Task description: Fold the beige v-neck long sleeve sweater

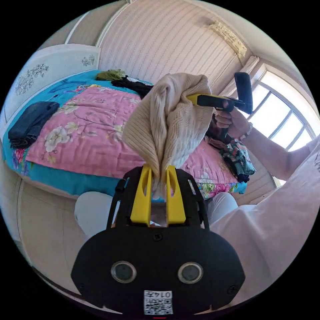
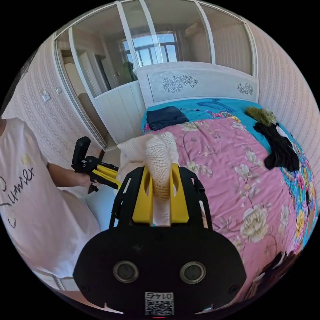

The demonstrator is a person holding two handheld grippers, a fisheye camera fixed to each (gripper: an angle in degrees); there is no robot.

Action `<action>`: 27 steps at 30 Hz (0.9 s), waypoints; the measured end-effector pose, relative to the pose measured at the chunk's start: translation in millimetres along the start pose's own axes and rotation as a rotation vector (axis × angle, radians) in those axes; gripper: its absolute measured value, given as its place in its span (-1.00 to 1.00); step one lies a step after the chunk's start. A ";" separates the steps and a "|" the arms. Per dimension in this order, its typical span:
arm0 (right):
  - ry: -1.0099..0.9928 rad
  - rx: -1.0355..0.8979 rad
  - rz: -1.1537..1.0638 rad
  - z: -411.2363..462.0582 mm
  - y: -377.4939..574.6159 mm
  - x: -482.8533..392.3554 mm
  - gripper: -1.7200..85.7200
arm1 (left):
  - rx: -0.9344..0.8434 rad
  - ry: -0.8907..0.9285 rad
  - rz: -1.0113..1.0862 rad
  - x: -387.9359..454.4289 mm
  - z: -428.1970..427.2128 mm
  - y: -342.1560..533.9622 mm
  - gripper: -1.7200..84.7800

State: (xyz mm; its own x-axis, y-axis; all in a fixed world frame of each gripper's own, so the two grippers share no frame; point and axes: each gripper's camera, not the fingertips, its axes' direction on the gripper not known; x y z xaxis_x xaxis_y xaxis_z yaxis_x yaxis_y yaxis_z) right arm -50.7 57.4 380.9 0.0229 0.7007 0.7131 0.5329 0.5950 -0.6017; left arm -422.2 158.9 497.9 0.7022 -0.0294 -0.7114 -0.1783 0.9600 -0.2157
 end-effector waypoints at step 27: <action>-0.309 -0.198 0.102 195.4 -202.6 54.6 -0.77 | 0.131 -0.497 -0.697 -294.9 -49.7 -36.5 -0.76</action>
State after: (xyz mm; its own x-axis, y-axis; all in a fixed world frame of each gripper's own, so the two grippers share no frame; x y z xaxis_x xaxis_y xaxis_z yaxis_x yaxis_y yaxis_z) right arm -322.7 52.1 471.4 -0.1561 0.8563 0.4923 0.6950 0.4494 -0.5613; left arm -657.0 118.7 682.3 0.8469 -0.5279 -0.0639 0.4648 0.7933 -0.3933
